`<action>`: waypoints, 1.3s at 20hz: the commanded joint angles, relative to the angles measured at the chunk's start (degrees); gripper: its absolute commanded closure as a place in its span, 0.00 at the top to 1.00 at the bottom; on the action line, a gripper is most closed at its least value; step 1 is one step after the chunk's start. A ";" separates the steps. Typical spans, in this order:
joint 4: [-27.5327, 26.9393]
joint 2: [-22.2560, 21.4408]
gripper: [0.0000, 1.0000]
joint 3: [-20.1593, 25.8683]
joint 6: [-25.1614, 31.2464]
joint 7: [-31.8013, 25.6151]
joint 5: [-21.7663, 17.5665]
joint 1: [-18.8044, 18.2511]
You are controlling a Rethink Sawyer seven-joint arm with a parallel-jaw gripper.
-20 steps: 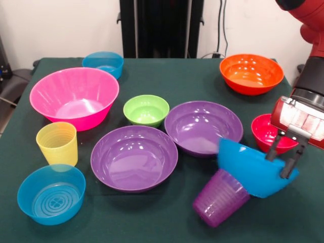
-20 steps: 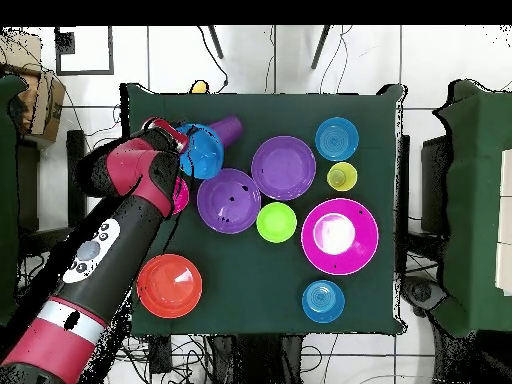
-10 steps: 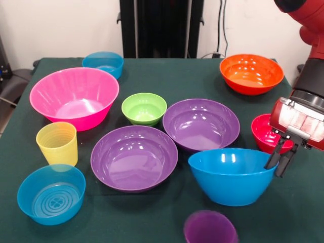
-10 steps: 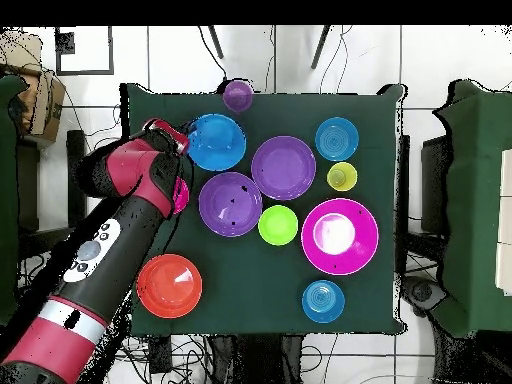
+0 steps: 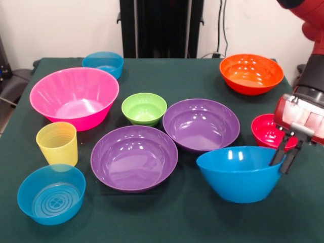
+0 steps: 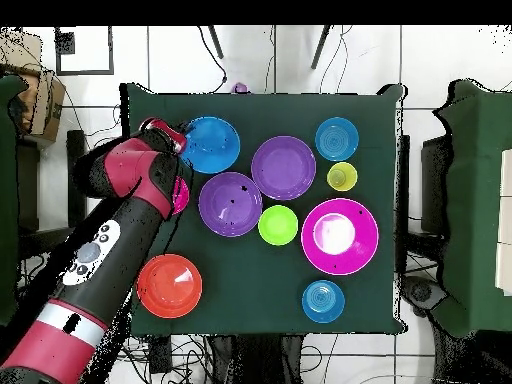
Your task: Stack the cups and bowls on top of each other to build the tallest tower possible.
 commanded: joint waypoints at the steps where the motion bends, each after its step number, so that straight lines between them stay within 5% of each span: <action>1: 11.81 -16.54 0.00 13.90 5.08 -1.36 -3.77 -0.47; 6: 18.23 -27.02 0.00 17.80 11.14 -7.77 -6.24 -2.57; 15: 22.22 -32.56 0.00 21.61 11.52 -9.45 -11.48 -5.17; 21: 24.43 -33.11 0.00 24.19 5.82 -8.46 -16.07 -6.78; 26: 26.43 -30.67 0.00 25.58 -7.97 -2.69 -20.97 -6.89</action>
